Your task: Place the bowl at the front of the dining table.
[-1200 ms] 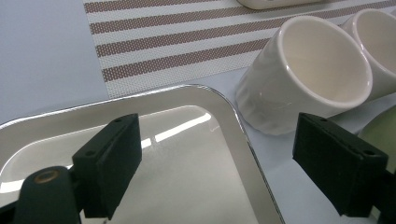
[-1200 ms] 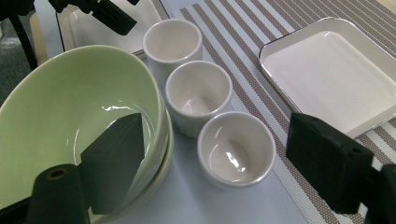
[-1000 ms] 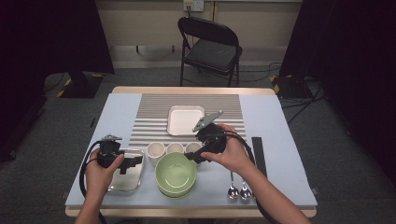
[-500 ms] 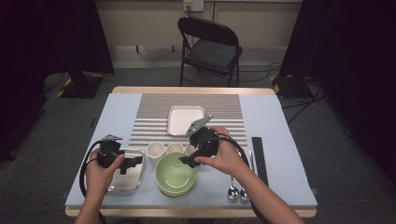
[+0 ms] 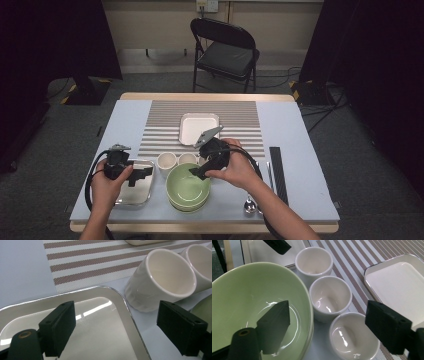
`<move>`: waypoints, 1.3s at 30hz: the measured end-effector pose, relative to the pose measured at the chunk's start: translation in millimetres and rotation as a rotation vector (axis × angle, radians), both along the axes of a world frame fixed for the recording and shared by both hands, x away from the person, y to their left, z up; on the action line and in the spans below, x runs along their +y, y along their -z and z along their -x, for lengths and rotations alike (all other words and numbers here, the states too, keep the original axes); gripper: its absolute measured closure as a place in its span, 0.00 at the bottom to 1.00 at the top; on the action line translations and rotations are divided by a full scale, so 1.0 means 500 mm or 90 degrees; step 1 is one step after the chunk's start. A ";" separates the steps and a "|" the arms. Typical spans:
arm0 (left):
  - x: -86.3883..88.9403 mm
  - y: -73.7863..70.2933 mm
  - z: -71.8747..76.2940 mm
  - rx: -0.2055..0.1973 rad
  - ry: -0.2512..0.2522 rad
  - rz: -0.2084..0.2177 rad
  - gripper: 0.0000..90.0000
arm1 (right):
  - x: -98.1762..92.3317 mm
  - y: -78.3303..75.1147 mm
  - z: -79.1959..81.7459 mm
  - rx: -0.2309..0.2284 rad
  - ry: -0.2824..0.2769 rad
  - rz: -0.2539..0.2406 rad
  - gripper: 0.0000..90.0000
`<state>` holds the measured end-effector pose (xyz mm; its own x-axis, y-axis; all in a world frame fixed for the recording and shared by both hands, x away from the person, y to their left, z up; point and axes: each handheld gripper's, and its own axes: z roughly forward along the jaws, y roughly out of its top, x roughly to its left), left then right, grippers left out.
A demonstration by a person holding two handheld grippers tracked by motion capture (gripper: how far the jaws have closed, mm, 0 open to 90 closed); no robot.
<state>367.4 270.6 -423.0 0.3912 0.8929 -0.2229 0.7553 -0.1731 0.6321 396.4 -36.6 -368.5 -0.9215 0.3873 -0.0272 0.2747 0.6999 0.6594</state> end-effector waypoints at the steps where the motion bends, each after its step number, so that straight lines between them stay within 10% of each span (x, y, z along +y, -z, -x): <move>1: 0.000 0.000 0.000 0.000 -0.001 0.001 0.17 | 0.001 0.002 -0.001 0.002 0.002 -0.001 0.24; 39: 0.003 -0.007 0.002 -0.006 0.000 0.005 0.17 | 0.018 0.025 0.013 0.069 0.018 0.018 0.82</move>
